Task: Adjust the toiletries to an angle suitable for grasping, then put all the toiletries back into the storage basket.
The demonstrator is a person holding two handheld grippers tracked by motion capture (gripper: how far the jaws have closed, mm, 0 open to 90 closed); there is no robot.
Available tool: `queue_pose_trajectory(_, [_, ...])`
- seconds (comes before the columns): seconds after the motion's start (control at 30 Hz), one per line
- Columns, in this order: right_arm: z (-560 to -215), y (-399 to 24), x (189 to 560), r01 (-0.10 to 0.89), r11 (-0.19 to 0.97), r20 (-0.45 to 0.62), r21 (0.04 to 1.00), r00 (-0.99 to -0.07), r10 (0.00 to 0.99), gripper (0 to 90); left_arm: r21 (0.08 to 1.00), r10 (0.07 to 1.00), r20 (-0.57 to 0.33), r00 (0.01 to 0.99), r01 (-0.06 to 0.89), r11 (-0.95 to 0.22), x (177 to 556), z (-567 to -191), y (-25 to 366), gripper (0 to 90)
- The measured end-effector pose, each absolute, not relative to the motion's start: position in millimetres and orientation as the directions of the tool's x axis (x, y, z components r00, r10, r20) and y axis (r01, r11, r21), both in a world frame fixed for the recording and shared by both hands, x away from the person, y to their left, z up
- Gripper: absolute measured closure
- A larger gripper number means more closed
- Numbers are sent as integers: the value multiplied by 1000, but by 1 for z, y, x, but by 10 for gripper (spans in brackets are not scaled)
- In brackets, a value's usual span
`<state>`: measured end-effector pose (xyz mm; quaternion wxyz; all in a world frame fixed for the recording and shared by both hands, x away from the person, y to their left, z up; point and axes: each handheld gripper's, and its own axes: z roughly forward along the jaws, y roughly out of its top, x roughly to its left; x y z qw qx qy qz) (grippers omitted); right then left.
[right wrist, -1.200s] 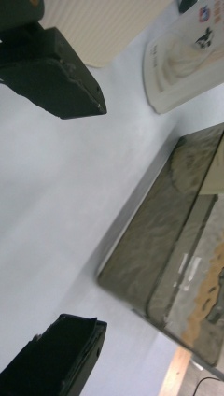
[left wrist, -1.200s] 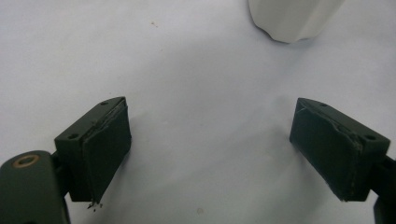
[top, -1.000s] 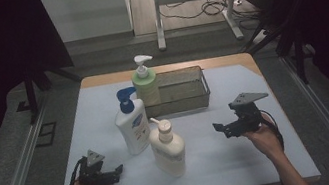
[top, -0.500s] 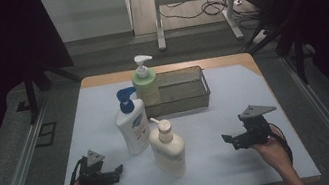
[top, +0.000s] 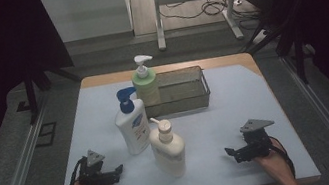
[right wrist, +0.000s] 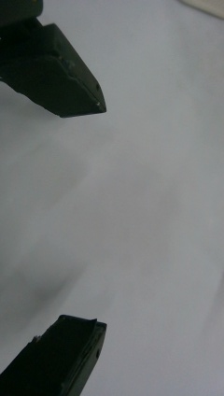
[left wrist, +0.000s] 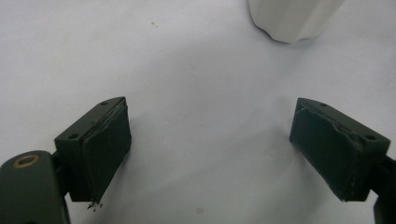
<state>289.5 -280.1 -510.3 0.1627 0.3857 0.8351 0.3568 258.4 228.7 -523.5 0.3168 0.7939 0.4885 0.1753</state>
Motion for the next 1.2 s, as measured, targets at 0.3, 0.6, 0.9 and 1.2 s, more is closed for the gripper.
queue_pose_trajectory(0.3, [-521,-280,286,553,475,3,685,-653,757,0,674,887,-31,461,665,-322,258,-524,228,123])
queue_pose_trajectory(0.6, [-521,-280,286,559,474,2,680,-648,761,0,674,887,-31,461,665,-321,258,-524,229,122])
queue_pose_trajectory(0.9, [-516,-280,283,567,469,55,677,-675,736,0,674,887,-31,461,665,-322,258,-524,229,122])
queue_pose_trajectory(1.2, [-503,-278,271,514,481,44,710,-714,698,0,674,887,-32,462,665,-322,258,-523,229,122])
